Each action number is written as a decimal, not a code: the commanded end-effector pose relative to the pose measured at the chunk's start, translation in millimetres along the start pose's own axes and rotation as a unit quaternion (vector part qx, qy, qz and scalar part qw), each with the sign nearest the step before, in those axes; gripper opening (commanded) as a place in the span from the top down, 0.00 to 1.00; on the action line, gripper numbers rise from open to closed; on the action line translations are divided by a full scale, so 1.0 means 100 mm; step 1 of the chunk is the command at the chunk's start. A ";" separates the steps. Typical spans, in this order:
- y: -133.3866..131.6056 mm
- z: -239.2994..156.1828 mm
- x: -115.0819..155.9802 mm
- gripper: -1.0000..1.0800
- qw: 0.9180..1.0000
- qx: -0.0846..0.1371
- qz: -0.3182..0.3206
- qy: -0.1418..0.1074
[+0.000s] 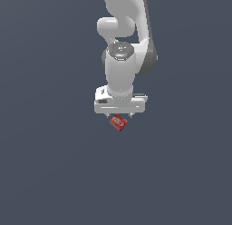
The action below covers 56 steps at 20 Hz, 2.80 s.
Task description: Pick up the object and move it to a goal position.
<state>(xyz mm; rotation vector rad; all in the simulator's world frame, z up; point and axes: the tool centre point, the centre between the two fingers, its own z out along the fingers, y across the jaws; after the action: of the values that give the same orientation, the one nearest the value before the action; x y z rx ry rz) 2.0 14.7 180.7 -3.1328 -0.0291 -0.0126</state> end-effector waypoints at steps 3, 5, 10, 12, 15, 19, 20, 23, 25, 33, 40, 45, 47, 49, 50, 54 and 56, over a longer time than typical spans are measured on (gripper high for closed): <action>0.02 0.00 0.00 0.04 1.000 -0.001 0.001 0.000; 0.09 0.00 -0.01 0.04 1.000 -0.004 0.004 -0.001; 0.33 0.01 -0.04 0.04 1.000 -0.013 0.015 -0.005; 0.36 0.02 -0.04 0.04 1.000 -0.014 0.016 -0.006; 0.33 0.01 -0.04 0.04 1.000 -0.013 0.016 -0.005; 0.34 0.03 -0.05 0.04 1.000 -0.013 0.009 -0.006; 0.33 0.04 -0.05 0.04 1.000 -0.013 0.006 -0.006; 0.33 0.09 -0.07 0.04 1.000 -0.014 -0.009 -0.006; 0.32 0.13 -0.09 0.04 1.000 -0.014 -0.023 -0.006; 0.26 0.37 -0.20 0.04 0.994 -0.014 -0.105 -0.007; 0.19 0.66 -0.36 0.04 0.978 -0.012 -0.208 -0.008; 0.12 0.85 -0.49 0.04 0.960 -0.009 -0.280 -0.008; 0.09 0.92 -0.53 0.04 0.952 -0.008 -0.306 -0.008; 0.07 0.97 -0.57 0.04 0.945 -0.007 -0.328 -0.007; 0.06 1.00 -0.59 0.04 0.941 -0.006 -0.338 -0.007; 0.02 1.08 -0.66 0.04 0.929 -0.004 -0.370 -0.006; 0.01 1.10 -0.68 0.04 0.924 -0.004 -0.381 -0.006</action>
<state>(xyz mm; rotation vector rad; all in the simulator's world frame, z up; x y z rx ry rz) -63.4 12.1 72.0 -2.9092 -1.1945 0.0039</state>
